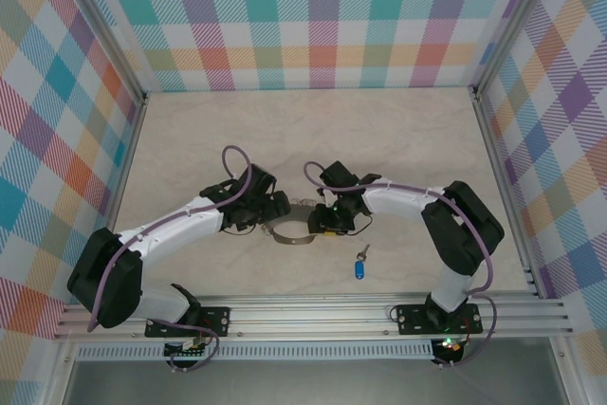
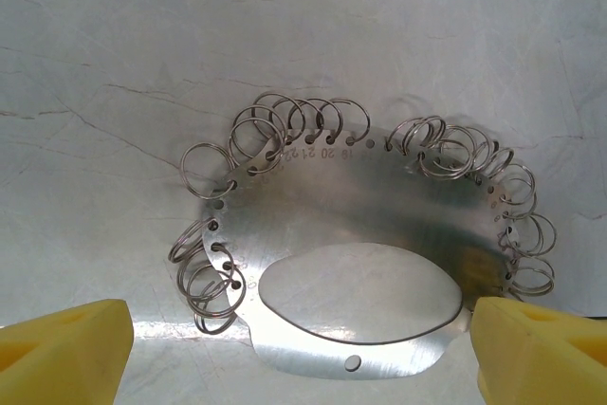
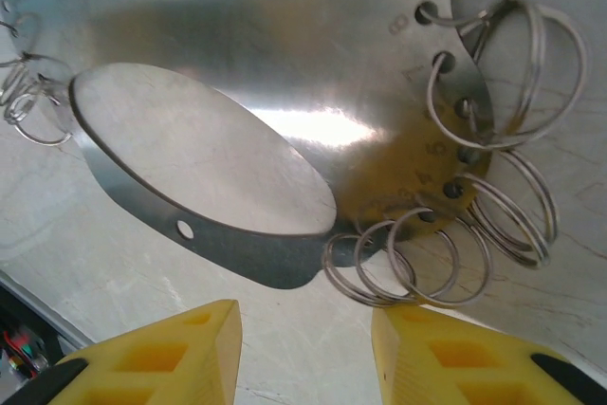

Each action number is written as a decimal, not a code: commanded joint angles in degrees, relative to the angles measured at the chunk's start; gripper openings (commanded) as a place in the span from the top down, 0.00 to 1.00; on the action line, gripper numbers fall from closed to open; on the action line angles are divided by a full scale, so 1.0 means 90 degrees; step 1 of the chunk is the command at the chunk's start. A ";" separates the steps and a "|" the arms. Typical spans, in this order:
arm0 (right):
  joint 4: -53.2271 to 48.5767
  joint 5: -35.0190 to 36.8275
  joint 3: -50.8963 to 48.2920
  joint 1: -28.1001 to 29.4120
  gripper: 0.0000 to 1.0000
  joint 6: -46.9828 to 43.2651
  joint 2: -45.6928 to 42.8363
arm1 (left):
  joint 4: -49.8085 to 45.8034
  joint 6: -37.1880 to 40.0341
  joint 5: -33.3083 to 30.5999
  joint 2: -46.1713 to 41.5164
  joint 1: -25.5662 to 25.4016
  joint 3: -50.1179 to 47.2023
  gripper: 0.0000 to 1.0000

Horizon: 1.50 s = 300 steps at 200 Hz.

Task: Put the keys on the keyring

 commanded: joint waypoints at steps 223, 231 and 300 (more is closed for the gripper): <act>-0.0331 0.0235 -0.0446 0.0044 0.62 -0.0432 -0.0485 | -0.0180 -0.0084 -0.0121 -0.0244 0.0016 -0.0150 0.07; -0.0321 0.0218 -0.0417 0.0044 0.62 -0.0432 -0.0454 | -0.0167 -0.0086 -0.0106 -0.0238 0.0016 -0.0148 0.07; -0.0304 0.0147 0.0061 0.0043 0.61 -0.0463 -0.0028 | -0.0159 -0.0083 -0.0115 -0.0195 0.0016 -0.0148 0.07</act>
